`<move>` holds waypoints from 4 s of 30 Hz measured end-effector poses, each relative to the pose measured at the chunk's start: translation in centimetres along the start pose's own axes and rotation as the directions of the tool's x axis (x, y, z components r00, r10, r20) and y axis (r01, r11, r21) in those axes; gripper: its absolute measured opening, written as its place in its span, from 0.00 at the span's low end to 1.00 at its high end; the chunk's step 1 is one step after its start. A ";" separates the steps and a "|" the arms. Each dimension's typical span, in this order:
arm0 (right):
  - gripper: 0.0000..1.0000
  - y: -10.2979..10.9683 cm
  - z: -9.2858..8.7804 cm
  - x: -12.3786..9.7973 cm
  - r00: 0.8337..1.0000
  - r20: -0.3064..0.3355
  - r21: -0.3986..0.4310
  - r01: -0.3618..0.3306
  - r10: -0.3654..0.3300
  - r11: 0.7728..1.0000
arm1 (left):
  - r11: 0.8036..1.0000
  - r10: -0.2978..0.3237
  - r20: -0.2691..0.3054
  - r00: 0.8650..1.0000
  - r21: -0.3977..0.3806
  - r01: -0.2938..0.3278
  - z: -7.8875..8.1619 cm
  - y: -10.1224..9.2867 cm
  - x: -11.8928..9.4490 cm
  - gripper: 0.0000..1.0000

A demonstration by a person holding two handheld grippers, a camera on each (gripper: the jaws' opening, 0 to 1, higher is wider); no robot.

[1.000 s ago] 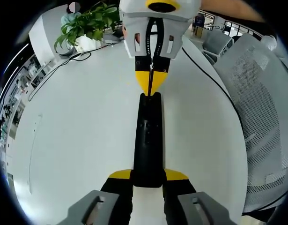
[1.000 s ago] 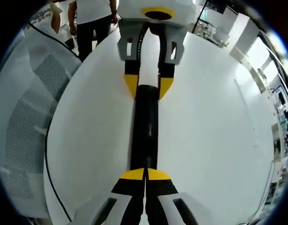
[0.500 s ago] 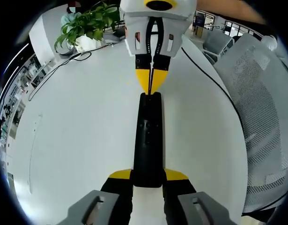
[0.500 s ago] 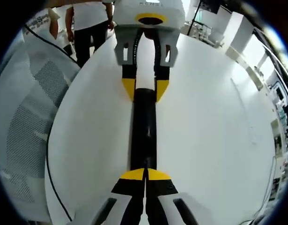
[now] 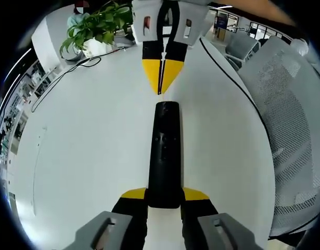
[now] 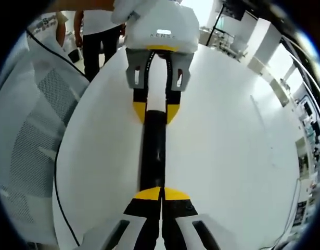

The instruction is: Press the specified remote control buttons in sequence, fully releasing each button before pressing the next.

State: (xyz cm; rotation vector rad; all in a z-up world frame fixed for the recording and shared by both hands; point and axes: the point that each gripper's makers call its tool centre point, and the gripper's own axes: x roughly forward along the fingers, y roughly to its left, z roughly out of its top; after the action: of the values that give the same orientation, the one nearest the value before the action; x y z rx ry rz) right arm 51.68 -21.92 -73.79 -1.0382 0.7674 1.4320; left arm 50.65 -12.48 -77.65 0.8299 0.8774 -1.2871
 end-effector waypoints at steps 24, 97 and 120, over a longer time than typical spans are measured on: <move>0.00 0.6 0.0 2.0 0.999 -0.025 -0.019 -0.030 0.030 0.999 | 1.000 0.000 0.007 1.000 0.001 0.000 0.0 0.0 0.0 0.23; 0.00 0.0 1.1 0.3 1.000 -0.017 -0.052 -0.009 0.008 0.999 | 1.000 0.002 0.003 1.000 -0.004 -0.002 0.0 0.0 0.0 0.23; 0.00 0.8 2.0 2.7 0.999 0.007 -0.034 -0.037 0.037 0.999 | 1.000 0.000 0.016 1.000 -0.005 0.000 0.0 0.0 0.0 0.23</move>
State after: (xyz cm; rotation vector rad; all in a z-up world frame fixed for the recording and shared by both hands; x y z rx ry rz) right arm 50.65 -19.17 -75.52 -1.0488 0.7626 1.4841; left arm 50.65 -12.44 -77.64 0.8140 0.8675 -1.2895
